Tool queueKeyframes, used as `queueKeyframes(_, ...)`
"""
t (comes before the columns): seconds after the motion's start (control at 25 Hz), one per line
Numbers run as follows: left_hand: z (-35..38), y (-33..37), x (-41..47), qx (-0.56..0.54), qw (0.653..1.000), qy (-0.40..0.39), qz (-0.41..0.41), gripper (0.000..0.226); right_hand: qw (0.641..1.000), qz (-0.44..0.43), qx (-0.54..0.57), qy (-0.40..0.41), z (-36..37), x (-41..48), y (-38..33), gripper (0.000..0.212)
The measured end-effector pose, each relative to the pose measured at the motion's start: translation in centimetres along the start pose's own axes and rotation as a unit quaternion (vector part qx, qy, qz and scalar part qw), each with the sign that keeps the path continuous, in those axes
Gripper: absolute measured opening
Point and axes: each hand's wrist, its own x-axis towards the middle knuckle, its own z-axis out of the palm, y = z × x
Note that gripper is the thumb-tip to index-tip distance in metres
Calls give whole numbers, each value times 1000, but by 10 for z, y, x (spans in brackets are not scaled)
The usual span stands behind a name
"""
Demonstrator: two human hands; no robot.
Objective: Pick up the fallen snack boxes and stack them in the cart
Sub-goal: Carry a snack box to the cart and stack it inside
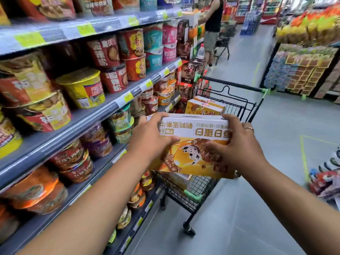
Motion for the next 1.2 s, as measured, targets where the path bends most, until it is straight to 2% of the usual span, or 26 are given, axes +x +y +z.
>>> queueKeyframes(0.24, 66, -13, 122, -12, 999, -46, 25, 68, 999, 45, -2, 10, 43, 103, 38, 74)
queueKeyframes(0.48, 143, -40, 267, 16, 989, -129, 75, 72, 991, 129, -8, 34, 105, 223, 61, 72)
queueKeyframes(0.68, 194, -68, 353, 50, 975, -194, 96, 68, 977, 212, -19, 25, 152, 289, 71, 69)
queueKeyframes(0.92, 257, -92, 399, 62, 968, -229, 84, 64, 964, 258, -62, 2, 187, 340, 100, 64)
queueKeyframes(1.2, 300, -101, 422, 73, 953, -282, 85, 66, 955, 291, -52, -17, 220, 370, 141, 60)
